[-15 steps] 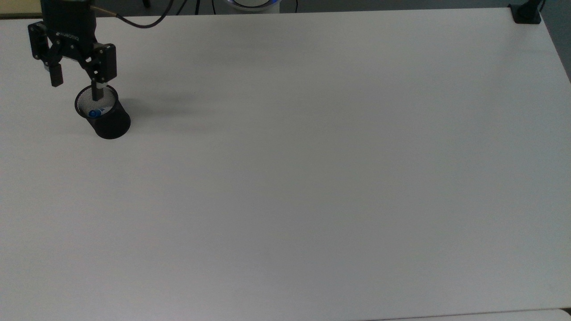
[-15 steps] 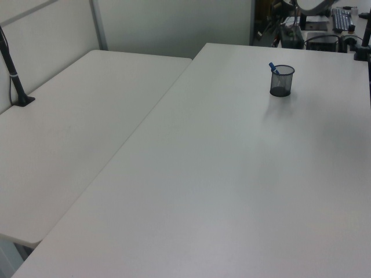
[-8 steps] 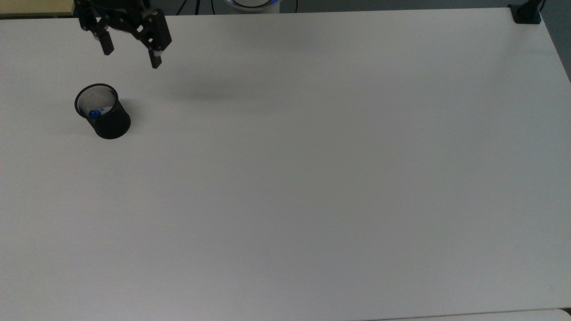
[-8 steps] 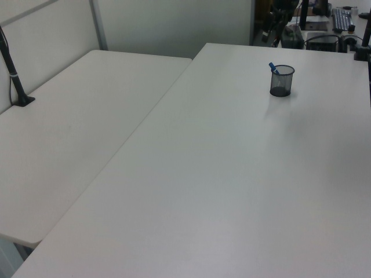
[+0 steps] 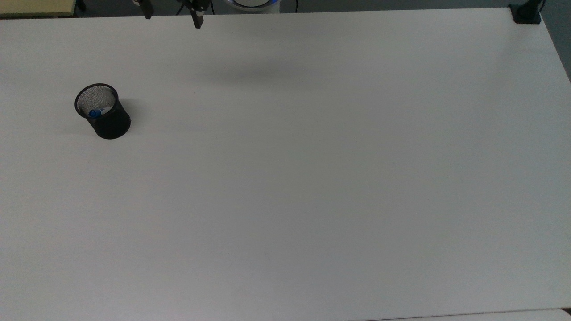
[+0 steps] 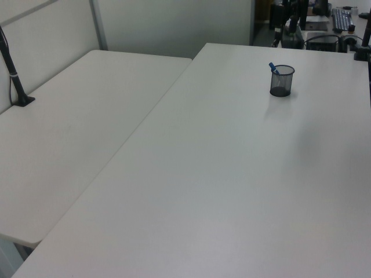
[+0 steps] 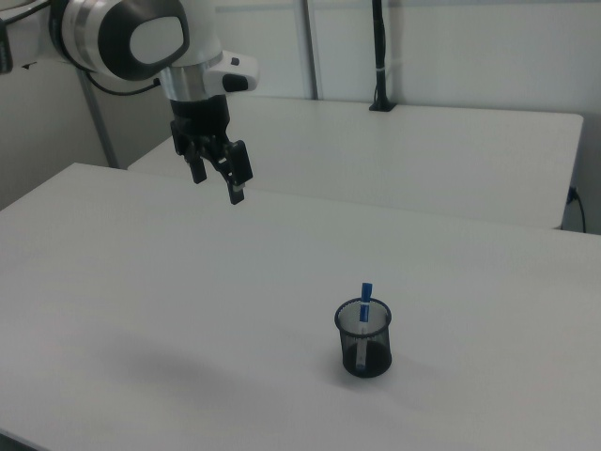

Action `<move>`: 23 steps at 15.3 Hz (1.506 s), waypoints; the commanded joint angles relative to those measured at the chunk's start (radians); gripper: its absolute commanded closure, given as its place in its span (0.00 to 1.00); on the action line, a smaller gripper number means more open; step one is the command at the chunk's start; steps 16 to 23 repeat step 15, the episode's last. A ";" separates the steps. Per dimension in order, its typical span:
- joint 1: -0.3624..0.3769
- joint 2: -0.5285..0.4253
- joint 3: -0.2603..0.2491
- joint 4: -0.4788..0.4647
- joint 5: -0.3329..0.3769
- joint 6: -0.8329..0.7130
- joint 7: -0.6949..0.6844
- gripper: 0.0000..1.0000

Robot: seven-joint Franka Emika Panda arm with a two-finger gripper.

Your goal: Insert the marker

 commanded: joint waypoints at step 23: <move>0.046 0.030 -0.015 0.021 -0.072 0.092 -0.077 0.00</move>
